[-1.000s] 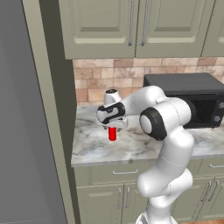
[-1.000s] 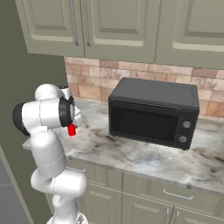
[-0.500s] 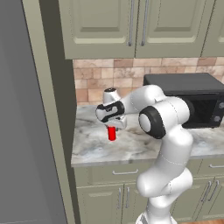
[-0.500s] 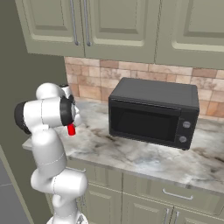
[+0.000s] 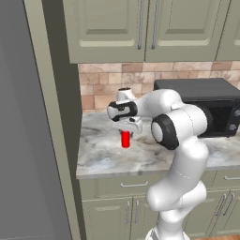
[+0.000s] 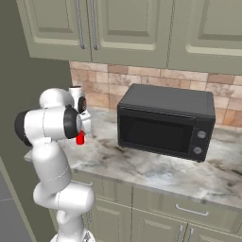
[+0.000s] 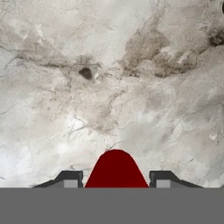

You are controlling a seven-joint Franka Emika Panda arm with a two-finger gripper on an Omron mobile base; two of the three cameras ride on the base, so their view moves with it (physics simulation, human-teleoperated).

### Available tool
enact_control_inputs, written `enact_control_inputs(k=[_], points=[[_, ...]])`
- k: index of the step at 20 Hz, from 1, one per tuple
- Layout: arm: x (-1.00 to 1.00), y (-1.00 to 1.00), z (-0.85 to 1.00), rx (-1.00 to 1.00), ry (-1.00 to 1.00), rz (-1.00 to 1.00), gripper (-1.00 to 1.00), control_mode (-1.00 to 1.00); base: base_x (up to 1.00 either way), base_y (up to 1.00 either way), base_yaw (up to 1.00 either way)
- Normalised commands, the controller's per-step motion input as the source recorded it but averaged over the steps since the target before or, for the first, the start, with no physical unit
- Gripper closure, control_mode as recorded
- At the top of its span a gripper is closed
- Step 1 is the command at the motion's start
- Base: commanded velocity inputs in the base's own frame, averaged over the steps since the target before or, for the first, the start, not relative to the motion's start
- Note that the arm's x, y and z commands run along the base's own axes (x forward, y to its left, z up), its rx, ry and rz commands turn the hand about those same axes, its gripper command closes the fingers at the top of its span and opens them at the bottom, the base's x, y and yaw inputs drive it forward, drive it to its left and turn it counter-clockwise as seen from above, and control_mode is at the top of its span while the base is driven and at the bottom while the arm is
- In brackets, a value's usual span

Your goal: Four empty soda cans are scattered around the kitchen. Gather all the cans and cluster them next to the stove for recycling.

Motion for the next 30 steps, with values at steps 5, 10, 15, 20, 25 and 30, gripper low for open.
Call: enact_control_inputs(k=[5, 10, 15, 20, 25, 30], points=[[-0.61, -0.29, 0.19, 0.00, 0.05, 0.00, 1.00, -1.00, 0.00, 0.00, 0.00], [-0.80, -0.03, 0.01, 0.00, 0.01, -0.02, 1.00, -1.00, 0.00, 0.00, 0.00], [-0.21, -0.02, 0.00, 0.00, 0.00, -0.01, 1.00, -1.00, 0.00, 0.00, 0.00], [0.00, 0.00, 0.00, 0.00, 0.00, 0.00, 1.00, -1.00, 0.00, 0.00, 0.00], [0.00, 0.00, 0.00, 0.00, 0.00, 0.00, 1.00, 1.00, -0.24, -0.09, -0.02], [0.00, 0.00, 0.00, 0.00, 0.00, 0.00, 1.00, 1.00, -0.56, -0.18, -0.11]])
